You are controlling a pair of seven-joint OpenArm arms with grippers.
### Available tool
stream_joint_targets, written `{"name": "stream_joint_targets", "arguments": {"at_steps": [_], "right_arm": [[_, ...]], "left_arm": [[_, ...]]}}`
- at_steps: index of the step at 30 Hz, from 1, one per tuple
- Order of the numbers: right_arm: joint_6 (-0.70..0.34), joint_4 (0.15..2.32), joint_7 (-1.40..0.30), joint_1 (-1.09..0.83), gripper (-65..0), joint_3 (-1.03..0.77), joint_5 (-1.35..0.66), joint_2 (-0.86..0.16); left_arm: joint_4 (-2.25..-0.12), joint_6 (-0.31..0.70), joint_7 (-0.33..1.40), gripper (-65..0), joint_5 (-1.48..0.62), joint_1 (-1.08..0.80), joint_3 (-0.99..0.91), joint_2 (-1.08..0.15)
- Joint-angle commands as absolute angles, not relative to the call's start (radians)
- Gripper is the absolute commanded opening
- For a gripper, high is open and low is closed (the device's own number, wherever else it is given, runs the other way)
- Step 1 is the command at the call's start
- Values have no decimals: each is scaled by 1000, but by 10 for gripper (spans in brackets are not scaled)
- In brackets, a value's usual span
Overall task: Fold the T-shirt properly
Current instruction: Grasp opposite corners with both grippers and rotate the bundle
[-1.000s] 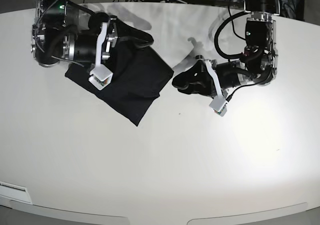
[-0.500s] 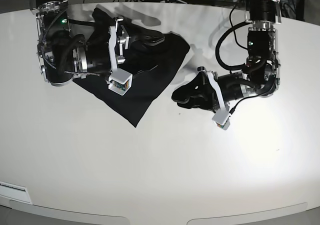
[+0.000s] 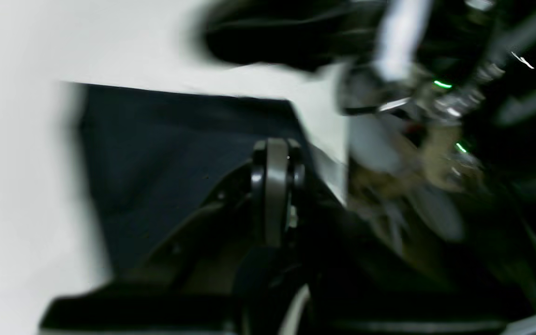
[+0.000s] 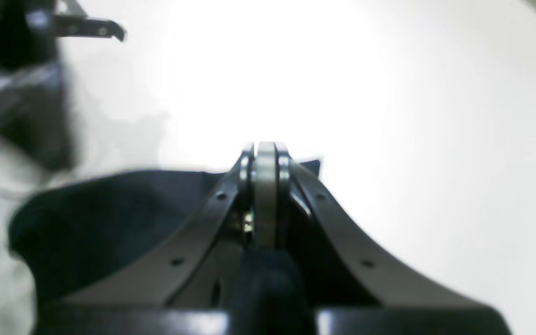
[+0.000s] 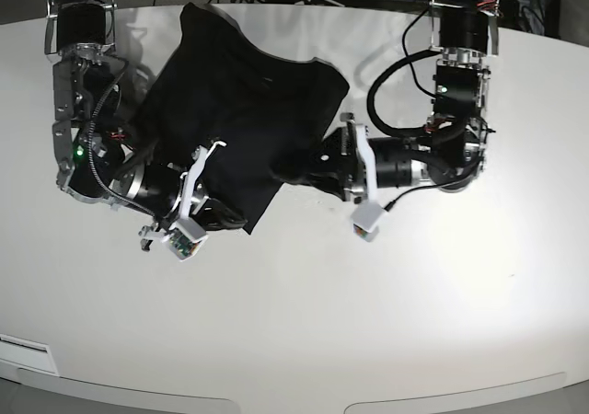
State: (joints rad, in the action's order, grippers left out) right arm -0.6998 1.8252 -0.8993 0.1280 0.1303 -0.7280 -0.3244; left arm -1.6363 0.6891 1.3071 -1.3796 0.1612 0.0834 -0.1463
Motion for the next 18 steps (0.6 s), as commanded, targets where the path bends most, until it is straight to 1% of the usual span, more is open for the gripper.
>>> {"name": "stream_joint_targets", "arguments": {"at_steps": [1,6,8,10,13,18], "right_arm": [[-698,1806,-865,175,-650,150,-714,-333],[-698,1597,-836,293,-650,296,-619,-333],[-698,1508,-839,336,-650,353,-614,-333],[-698,1437,-839,359,-650,403,-567,-340],[-698,1391,-837,356,-650,454,-553,-395],[-698,1394,-839,311,-650,457,-675,-529]], "left_arm": [[-1654,698,1295,-650,-1390,180,120,-129],[-1654,698,1287,-650,-1210,175,326,-57],[-1653,698,1287,-650,-1137,171,389,-46],[-1653,698,1280,-650,-1063,158,435,-51],[-1625,698,1221,-650,-923,136,493,-97],[-1539,698,1067,-650,-725,151,575,-241]]}}
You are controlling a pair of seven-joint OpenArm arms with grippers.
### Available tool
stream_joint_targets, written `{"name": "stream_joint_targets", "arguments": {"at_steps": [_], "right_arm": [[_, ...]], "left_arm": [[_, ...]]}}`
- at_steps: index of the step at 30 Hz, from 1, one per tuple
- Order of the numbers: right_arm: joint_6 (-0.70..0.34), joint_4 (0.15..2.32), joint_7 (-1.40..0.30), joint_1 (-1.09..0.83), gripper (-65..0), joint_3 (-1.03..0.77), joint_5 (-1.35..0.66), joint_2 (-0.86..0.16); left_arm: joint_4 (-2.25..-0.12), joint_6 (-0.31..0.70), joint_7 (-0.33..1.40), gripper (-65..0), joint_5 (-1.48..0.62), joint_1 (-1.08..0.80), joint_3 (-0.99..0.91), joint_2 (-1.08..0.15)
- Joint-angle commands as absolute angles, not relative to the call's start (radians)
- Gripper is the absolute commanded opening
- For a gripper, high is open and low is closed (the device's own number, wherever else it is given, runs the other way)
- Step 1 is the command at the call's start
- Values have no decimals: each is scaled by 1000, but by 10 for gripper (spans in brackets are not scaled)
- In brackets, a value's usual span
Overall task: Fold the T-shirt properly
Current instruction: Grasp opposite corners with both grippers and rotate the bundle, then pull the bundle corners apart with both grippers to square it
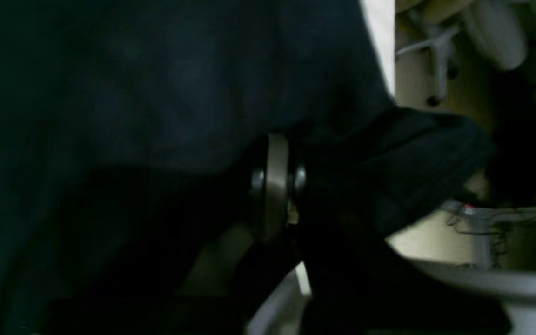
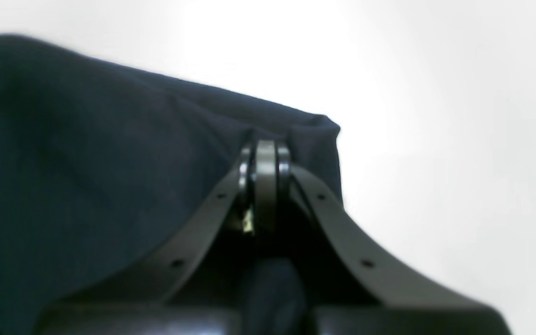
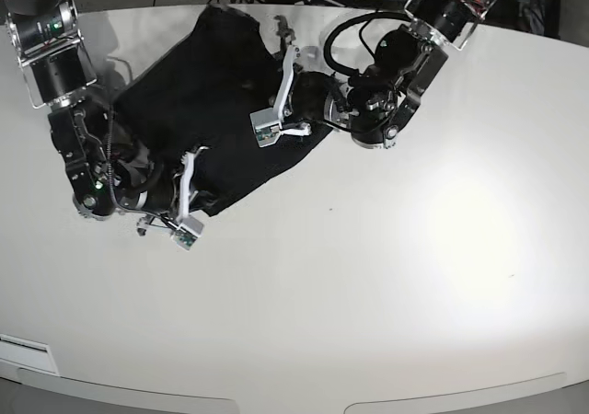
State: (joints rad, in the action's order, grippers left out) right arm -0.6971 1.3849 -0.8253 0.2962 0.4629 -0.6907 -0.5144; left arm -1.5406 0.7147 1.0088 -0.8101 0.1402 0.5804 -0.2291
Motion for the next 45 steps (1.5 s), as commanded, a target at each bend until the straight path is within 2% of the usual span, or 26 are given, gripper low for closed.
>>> {"name": "stream_joint_targets", "arguments": {"at_steps": [1,4,7,14,19,24,27,29,30,33,38,45], "right_arm": [[-698,1395,-843,300,-650,456,-696,-553],[-698,1402,-880,253,-650,430,-751,-606],[-698,1441,-928,178,-650,333,-811,-618],[-698,1613,-988,-21,-650,32,-970,-593],[-698,1727,-987,-58,-650,-132,-969,-530],[-698,1752,-952,-55,-650,-196,-913,-476],[-698,1749,-897,-56,-650,-196,-771,-427],[-698,1747,-883,-56,-650,-195,-745,-418],[-698,1747,-882,-56,-650,-195,-745,-418],[-698,1747,-882,-56,-650,-195,-706,-418],[-698,1747,-875,-56,-650,-195,-700,-418],[-698,1747,-880,-96,-650,-195,-714,-418]], "left_arm": [[-1523,698,1036,-650,-696,159,585,-269],[-1467,698,945,-650,-622,198,602,-339],[-1404,698,822,-650,-552,257,602,-369],[-1256,698,501,-650,-448,439,602,-335],[-1310,698,599,-650,-506,564,591,-291],[-1499,698,941,-650,-857,608,476,-297],[-1573,698,1068,-650,-1095,603,359,-342],[-1584,698,1121,-650,-1190,561,257,-372],[-1584,698,1127,-650,-1175,521,201,-381],[-1584,585,1093,-650,-1061,347,62,-380],[-1584,501,1069,-650,-944,115,-24,-311],[-1584,477,1002,-650,-770,44,-39,-171]]}}
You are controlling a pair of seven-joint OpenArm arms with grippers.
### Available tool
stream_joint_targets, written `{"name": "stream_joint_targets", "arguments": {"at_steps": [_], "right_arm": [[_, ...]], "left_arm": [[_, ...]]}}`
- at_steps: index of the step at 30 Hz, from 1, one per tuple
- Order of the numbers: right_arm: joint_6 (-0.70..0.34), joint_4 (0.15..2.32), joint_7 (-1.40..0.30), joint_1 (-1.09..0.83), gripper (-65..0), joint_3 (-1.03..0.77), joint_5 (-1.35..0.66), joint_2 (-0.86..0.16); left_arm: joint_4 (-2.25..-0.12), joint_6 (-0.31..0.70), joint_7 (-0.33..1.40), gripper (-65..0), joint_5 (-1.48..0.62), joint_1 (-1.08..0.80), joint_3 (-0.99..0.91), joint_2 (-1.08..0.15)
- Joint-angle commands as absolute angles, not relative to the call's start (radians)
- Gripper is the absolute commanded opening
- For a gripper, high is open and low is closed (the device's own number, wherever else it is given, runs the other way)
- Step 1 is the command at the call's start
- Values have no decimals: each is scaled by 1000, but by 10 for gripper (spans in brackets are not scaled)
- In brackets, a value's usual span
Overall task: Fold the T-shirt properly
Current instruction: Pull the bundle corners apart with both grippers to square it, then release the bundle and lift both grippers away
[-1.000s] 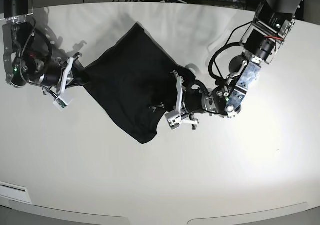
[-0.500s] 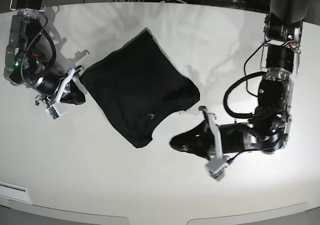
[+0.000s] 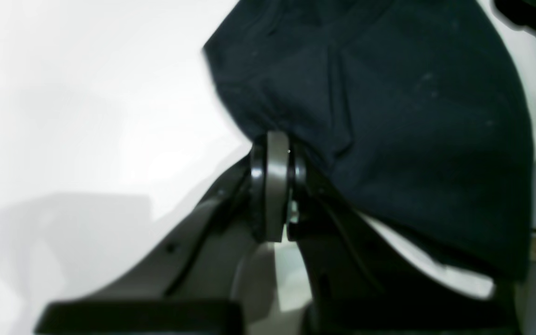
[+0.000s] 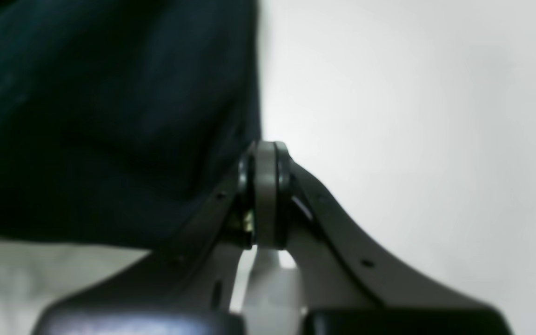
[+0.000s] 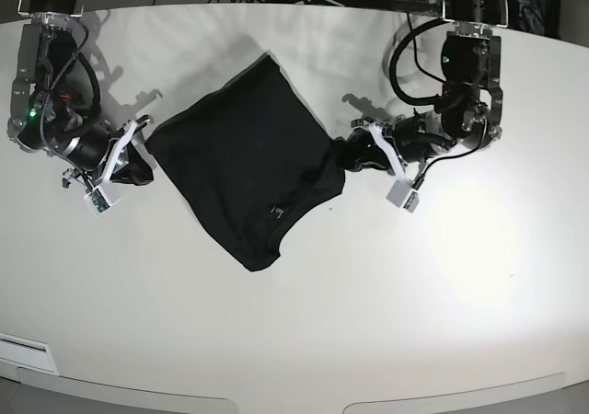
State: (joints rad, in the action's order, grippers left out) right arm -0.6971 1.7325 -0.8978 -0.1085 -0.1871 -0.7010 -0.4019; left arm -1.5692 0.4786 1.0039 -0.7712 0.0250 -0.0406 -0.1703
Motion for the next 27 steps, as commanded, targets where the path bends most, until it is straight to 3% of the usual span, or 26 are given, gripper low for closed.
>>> {"name": "stream_joint_targets", "arguments": {"at_steps": [1,4,10,15,23,27], "right_arm": [[-698,1747,-891,-108,-650,-195,-731,-418],[-698,1747,-909,-169,-650,-196,-805,-418],[-698,1748,-909,-305,-650,-196,-887,-410],[-698,1748,-909,-358,-650,-197,-887,-377],[-698,1827,-923,-391,-650,-197,-886,-316],[-698,1950,-950,-390,-650,-204,-829,-316]], "left_arm": [[-1584,477,978,-650,-710,54,-39,-154],[-1571,476,918,-650,-562,99,-21,-131],[-1395,480,775,-650,-456,228,106,-133],[-1239,558,681,-650,-445,351,219,-132],[-1220,561,696,-650,-445,495,290,-135],[-1225,580,822,-650,-495,548,271,-136]]}}
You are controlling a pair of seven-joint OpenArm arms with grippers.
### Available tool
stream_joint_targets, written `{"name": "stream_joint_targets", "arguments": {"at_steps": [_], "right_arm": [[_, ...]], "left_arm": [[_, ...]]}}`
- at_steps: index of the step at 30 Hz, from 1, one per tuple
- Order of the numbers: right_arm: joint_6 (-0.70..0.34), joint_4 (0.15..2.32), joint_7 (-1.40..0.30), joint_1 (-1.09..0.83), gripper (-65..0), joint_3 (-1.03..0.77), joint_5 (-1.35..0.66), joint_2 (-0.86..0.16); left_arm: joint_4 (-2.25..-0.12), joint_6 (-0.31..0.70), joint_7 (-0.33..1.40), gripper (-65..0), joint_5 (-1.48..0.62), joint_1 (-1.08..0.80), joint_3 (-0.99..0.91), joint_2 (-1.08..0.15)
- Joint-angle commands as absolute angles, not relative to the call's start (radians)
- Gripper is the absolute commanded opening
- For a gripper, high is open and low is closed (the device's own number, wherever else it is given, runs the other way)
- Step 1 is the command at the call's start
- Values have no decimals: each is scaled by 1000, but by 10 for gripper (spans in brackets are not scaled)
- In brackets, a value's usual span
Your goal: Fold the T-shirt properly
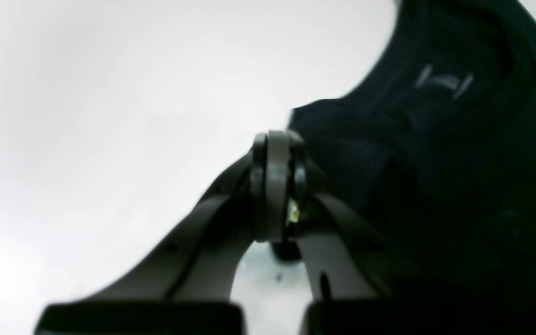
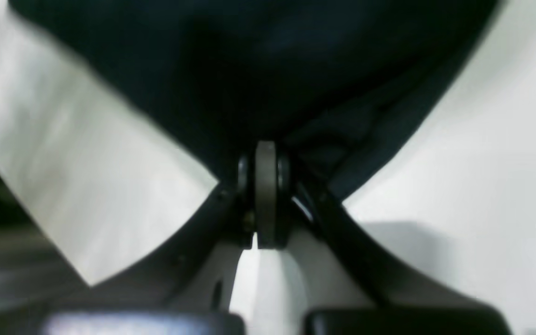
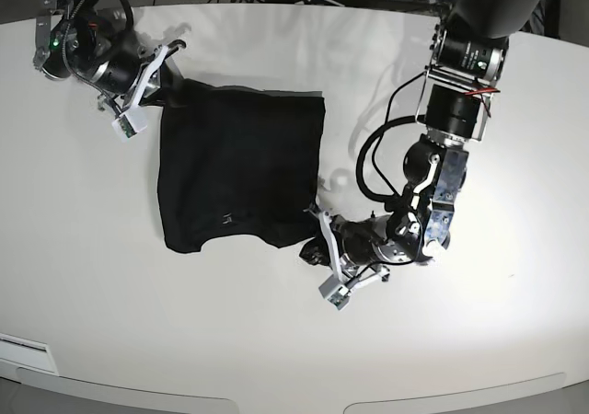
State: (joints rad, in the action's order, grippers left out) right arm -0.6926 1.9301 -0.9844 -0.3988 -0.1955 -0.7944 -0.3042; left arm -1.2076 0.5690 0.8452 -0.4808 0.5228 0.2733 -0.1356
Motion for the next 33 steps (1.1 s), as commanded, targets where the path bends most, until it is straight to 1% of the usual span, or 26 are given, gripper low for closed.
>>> {"name": "stream_joint_targets", "arguments": {"at_steps": [1,4,6,7,9,11,13,15,16,18,24,26,29,33], "right_arm": [[-698,1986,-950,-390,-650,-211,-802,-316],[-696,2088,-935,-389,-650,-262,-773,-316],[-681,2137,-894,-388,-650,-318,-821,-316],[-685,2156,-882,-388,-650,-350,-878,-316],[-698,2181,-888,-390,-650,-416,-1024,-316],[-698,2189,-932,-395,-650,-481,-1195,-315],[-698,2189,-1022,-393,-650,-543,-1345,-300],[-698,2189,-1116,-397,-650,-604,-1464,-288],[-698,2189,-1160,-408,-650,-633,-1484,-289],[-698,2190,-1220,-448,-650,-690,-1484,-289],[-698,2300,-1229,-639,-650,-868,-1484,-288],[-698,2348,-1239,-707,-650,-938,-1484,-288],[-698,2356,-1272,-815,-650,-1026,-1484,-285],[-689,2356,-1304,-957,-650,-1073,-1484,-265]], "left_arm": [[-1234,599,872,-650,-533,556,258,-136],[-1287,631,998,-650,-705,559,197,-136],[-1324,669,1068,-650,-885,552,131,-136],[-1345,698,1109,-650,-998,542,93,-137],[-1387,698,1221,-650,-1247,510,22,-142],[-1428,698,1330,-650,-1466,463,-39,-151],[-1469,698,1395,-650,-1484,402,-85,-166],[-1523,698,1388,-650,-1484,324,-109,-187],[-1557,698,1385,-650,-1484,282,-115,-199],[-1643,698,1386,-650,-1484,185,-121,-228],[-1921,698,1385,-650,-1484,-163,-160,-309],[-2015,698,1385,-650,-1484,-291,-194,-331],[-2144,698,1385,-650,-1484,-497,-259,-350],[-2291,676,1377,-650,-1461,-778,-350,-354]]}}
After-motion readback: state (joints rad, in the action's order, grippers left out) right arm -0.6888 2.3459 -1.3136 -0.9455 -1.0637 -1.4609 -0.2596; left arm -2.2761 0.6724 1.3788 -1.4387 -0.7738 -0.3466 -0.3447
